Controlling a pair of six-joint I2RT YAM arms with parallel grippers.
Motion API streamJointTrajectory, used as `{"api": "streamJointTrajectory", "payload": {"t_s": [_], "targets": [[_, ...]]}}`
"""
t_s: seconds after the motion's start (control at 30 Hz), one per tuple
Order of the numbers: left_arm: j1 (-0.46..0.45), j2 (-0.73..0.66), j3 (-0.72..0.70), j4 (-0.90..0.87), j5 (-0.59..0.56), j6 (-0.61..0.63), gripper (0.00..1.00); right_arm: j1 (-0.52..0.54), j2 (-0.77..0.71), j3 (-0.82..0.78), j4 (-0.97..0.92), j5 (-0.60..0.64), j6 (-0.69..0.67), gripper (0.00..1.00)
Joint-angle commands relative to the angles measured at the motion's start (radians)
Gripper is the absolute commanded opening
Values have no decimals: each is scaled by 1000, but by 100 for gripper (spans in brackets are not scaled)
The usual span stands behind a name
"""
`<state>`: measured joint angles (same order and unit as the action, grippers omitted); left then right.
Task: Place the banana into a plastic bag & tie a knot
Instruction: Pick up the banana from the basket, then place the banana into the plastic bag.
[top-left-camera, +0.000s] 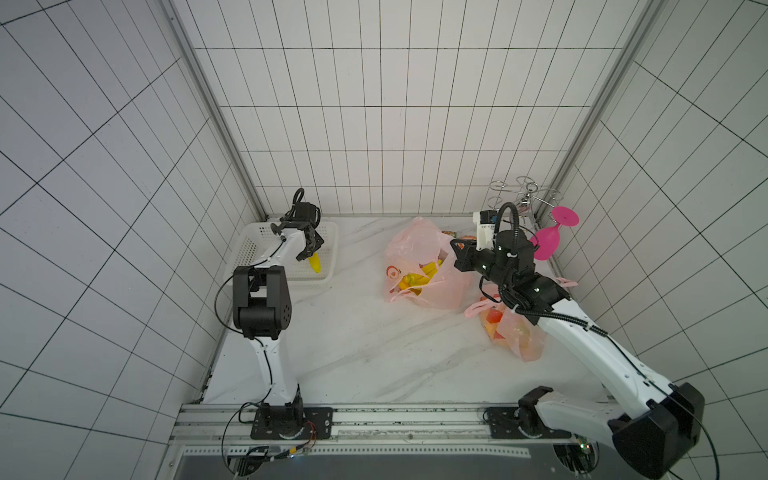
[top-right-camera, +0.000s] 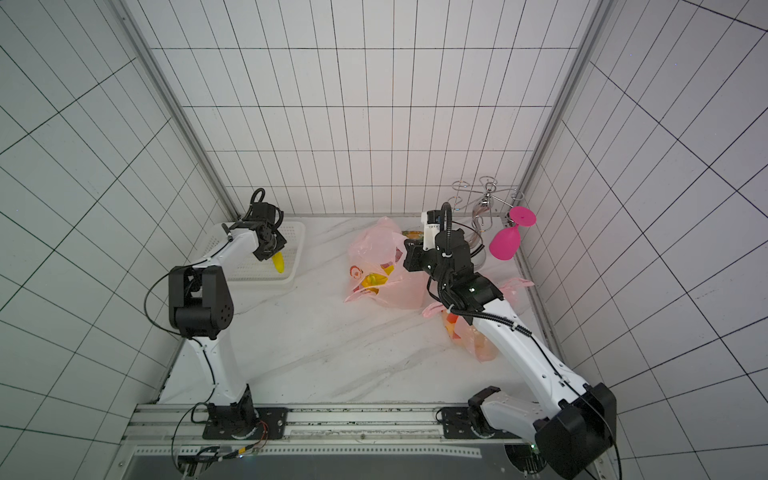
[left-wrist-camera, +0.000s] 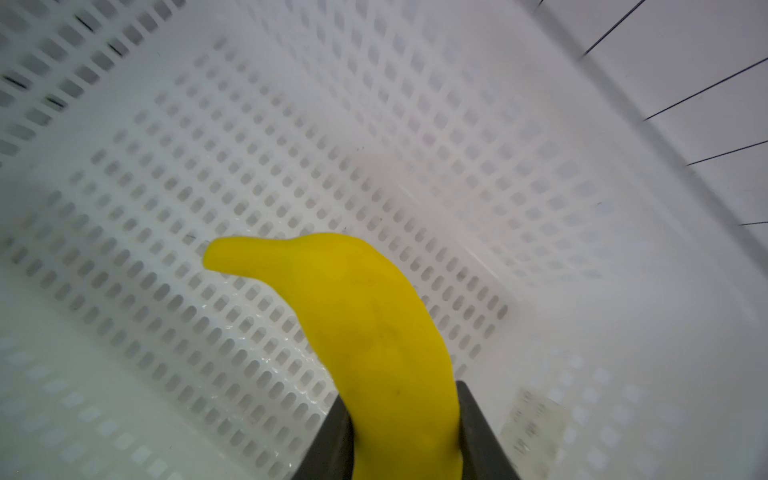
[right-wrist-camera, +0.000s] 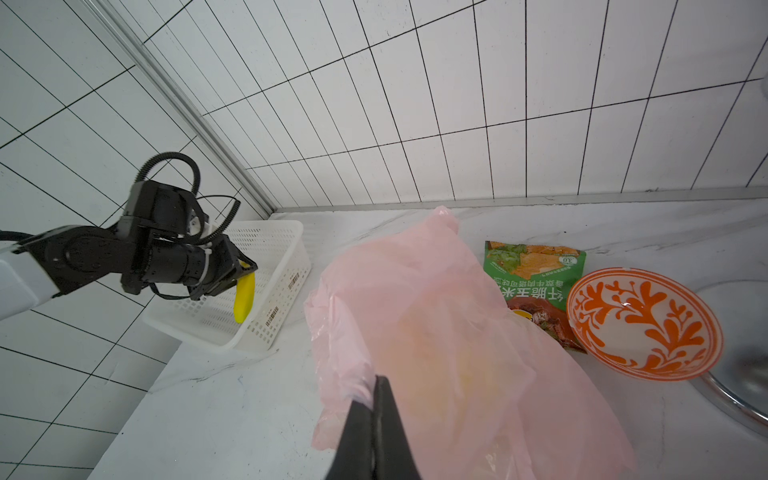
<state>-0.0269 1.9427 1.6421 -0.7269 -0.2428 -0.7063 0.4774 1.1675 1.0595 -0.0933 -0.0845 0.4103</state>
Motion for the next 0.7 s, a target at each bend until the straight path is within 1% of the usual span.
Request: {"api": "streamJointTrajectory", "payload": {"t_s": [0.0, 0.1, 0.17, 0.23, 0.27, 0.33, 0.43, 0.5, 0.57, 0.67], "targets": [[-32, -156, -16, 37, -99, 0, 26, -10, -6, 6, -9, -3, -9, 0], [-98, -308, -125, 151, -48, 19, 25, -9, -1, 21, -19, 3, -18, 0], [-157, -414, -245, 293, 20, 31, 25, -10, 9, 36, -27, 2, -22, 0], [-230, -521, -379, 456, 76, 32, 25, -10, 18, 52, -38, 3, -29, 0], [-269, -556, -427, 507, 66, 36, 26, -9, 22, 61, -44, 4, -32, 0], [-350, -615, -533, 638, 109, 56, 26, -9, 35, 84, -58, 1, -40, 0], [-443, -655, -689, 841, 199, 57, 25, -10, 51, 113, -72, -11, -47, 0], [-511, -651, -768, 1006, 239, 107, 25, -10, 58, 126, -77, -25, -44, 0], [-573, -612, -798, 1110, 277, 175, 24, -10, 62, 130, -77, -41, -36, 0], [-612, -561, -813, 1198, 311, 210, 23, -10, 68, 132, -74, -63, -23, 0]]}}
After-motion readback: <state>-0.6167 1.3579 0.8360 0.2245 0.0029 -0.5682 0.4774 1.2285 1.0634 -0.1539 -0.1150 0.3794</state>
